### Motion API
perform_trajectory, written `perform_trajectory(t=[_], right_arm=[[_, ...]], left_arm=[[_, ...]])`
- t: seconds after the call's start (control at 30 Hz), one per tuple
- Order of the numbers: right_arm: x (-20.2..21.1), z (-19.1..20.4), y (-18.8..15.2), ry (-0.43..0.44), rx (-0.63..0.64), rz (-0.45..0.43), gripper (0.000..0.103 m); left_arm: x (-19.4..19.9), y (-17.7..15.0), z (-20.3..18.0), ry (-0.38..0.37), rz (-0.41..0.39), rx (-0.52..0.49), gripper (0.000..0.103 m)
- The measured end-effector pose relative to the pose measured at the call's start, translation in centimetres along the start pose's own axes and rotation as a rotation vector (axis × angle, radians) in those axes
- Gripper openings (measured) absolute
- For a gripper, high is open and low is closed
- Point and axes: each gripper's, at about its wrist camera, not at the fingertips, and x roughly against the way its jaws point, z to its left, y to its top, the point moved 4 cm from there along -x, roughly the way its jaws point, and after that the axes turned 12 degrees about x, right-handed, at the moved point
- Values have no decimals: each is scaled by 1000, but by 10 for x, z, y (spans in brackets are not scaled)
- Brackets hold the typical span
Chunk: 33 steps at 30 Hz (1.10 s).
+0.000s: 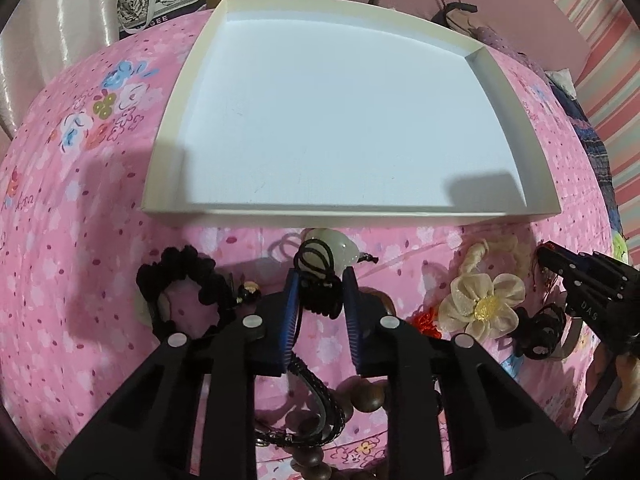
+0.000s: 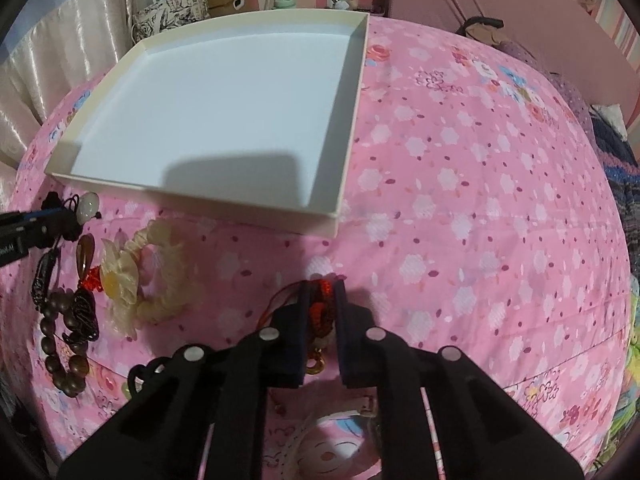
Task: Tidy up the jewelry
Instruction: 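Close the left tool on the black cord hair tie while the right tool grips the red charm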
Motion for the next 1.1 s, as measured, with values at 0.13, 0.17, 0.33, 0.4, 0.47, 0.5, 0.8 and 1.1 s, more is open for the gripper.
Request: perform_trajectory(t=[0.13, 0.17, 0.33, 0.4, 0.47, 0.5, 0.8, 1.1], right_arm=[[1, 0, -3, 3, -2, -1, 11], [1, 0, -3, 5, -4, -1, 11], [1, -2, -4, 7, -6, -2, 11], [1, -2, -3, 6, -4, -1, 11], [0, -2, -4, 9, -8, -1, 11], [0, -2, -4, 12, -10, 0, 11], [1, -2, -4, 0, 0, -5, 11], [8, 2, -5, -15, 10, -29, 6]], left_arm=[[1, 1, -1, 9, -6, -1, 21], [3, 0, -2, 11, -9, -4, 21], [10, -2, -10, 20, -40, -35, 21], [9, 0, -12, 24, -34, -39, 21], [4, 2, -11, 27, -23, -37, 21], [2, 2, -10, 30, -20, -35, 21], [2, 2, -3, 31, -33, -11, 5], [29, -4, 1, 4, -99, -10, 0]])
